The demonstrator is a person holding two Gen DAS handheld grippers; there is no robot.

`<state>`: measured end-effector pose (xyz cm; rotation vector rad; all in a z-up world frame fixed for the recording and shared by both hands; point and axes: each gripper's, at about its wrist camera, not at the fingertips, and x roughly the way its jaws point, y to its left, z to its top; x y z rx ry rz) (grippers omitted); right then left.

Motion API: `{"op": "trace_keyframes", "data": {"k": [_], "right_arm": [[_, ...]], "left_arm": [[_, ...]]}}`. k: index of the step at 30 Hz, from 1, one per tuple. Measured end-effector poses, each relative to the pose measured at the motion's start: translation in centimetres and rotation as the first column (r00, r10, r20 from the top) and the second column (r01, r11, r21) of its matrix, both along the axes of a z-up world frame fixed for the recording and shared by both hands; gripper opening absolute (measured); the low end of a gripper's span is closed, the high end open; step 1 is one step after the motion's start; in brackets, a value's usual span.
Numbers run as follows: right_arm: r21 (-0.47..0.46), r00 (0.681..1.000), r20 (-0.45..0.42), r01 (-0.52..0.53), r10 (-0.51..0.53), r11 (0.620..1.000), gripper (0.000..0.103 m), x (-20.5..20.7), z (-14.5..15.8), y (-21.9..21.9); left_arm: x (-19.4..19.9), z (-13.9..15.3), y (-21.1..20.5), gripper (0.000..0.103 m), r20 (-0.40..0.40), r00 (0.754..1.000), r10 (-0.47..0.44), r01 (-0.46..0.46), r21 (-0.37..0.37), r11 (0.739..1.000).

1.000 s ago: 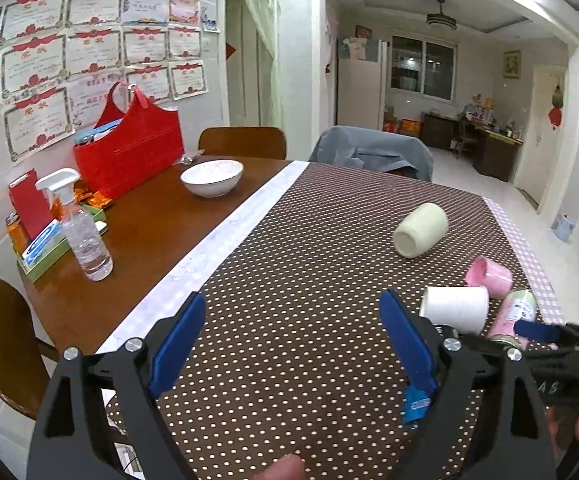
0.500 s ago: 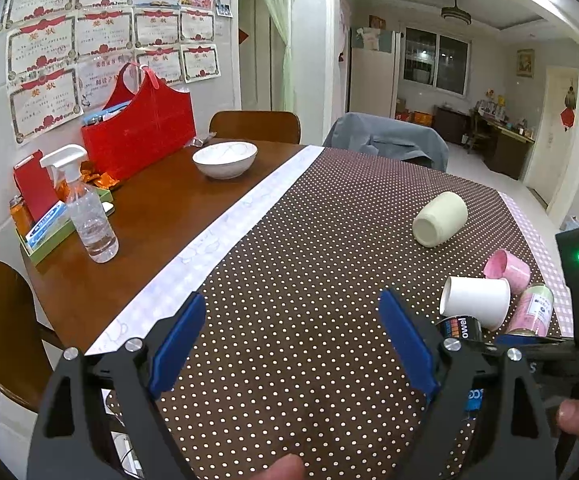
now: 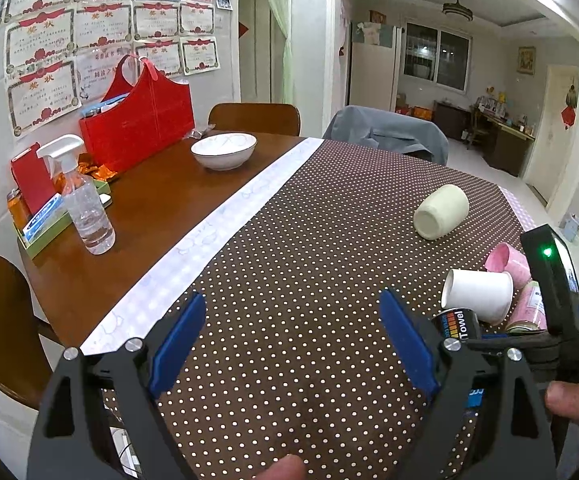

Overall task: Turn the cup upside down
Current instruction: 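Move the right tool to the lying can and close on its body, then lift the can with the right tool and rotate it so the silver lid faces up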

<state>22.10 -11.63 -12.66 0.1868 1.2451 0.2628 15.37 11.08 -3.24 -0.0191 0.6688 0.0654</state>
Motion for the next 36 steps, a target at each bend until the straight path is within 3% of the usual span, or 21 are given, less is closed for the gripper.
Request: {"op": "trace_keyframes", "data": {"k": [10, 19, 23, 29, 36], "right_arm": [[0.0, 0.999, 0.001, -0.049, 0.049, 0.999, 0.07, 0.7, -0.1, 0.4], [-0.054, 0.993, -0.01, -0.116, 0.115, 0.992, 0.07, 2.3, -0.3, 2.5], [-0.015, 0.994, 0.006, -0.111, 0.111, 0.994, 0.069, 2.2, -0.2, 2.2], [0.115, 0.994, 0.077, -0.091, 0.083, 0.989, 0.068, 1.0, 1.3, 0.7], [0.189, 0.981, 0.187, -0.079, 0.043, 0.979, 0.067, -0.3, 3.8, -0.5]], "left_arm": [[-0.6, 0.0, -0.2, 0.087, 0.004, 1.0, -0.003, 0.003, -0.005, 1.0], [-1.2, 0.1, -0.4, 0.087, 0.008, 1.0, -0.002, 0.002, -0.007, 1.0], [-1.2, 0.2, -0.1, 0.087, 0.006, 1.0, 0.006, -0.006, -0.012, 1.0], [-1.3, 0.4, 0.0, 0.087, 0.013, 1.0, 0.007, -0.007, -0.012, 1.0], [-1.8, 1.1, 0.0, 0.087, 0.03, 0.999, 0.011, -0.01, -0.006, 1.0]]}}
